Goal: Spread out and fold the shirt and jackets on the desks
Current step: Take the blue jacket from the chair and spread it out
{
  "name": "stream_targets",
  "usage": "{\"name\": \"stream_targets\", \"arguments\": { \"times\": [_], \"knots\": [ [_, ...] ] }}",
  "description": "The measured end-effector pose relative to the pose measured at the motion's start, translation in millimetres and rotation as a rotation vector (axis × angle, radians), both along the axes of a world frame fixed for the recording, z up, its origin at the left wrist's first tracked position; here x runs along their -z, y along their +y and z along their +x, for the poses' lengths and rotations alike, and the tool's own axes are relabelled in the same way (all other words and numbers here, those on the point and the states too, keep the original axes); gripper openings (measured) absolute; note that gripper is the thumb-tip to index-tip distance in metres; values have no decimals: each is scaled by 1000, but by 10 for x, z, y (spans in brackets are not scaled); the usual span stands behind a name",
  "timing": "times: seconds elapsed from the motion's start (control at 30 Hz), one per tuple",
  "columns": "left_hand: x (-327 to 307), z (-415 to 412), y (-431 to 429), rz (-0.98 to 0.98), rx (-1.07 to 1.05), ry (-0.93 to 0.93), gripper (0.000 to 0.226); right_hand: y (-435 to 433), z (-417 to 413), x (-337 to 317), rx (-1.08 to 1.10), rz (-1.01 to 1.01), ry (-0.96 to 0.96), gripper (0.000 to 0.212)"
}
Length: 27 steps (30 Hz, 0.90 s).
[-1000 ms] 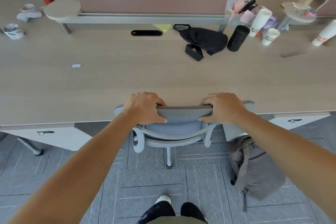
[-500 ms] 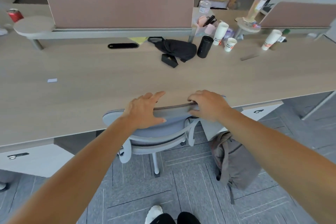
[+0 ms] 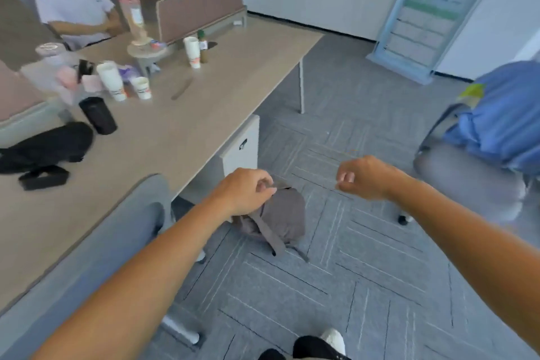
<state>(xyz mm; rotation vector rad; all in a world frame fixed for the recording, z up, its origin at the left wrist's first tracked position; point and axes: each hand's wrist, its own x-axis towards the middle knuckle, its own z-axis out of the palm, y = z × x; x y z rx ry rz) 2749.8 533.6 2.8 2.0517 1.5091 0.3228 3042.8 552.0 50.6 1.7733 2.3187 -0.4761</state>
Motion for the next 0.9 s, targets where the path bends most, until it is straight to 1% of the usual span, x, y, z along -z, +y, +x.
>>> {"name": "stream_targets", "arguments": {
  "times": [0.13,0.3,0.43,0.57,0.73,0.9],
  "knots": [
    [-37,1241,458,-17,228,82,23,-332,1370,87,302,-1,28,15],
    [-76,2870,936,36,502,282,22,-601,2873,144,584,10,98,16],
    [-61,3977,1260,48,573,328,21,-637,3896,130,693,41,109,18],
    [13,4813,1526,9,591,317,20,-598,4736,142,808,104,150,16],
    [182,5623,1960,-25,643,329,23,-355,5571,210,896,220,210,20],
    [374,6744,2508,-43,767,276,24,-19,6323,218,976,235,180,17]
  ]
}}
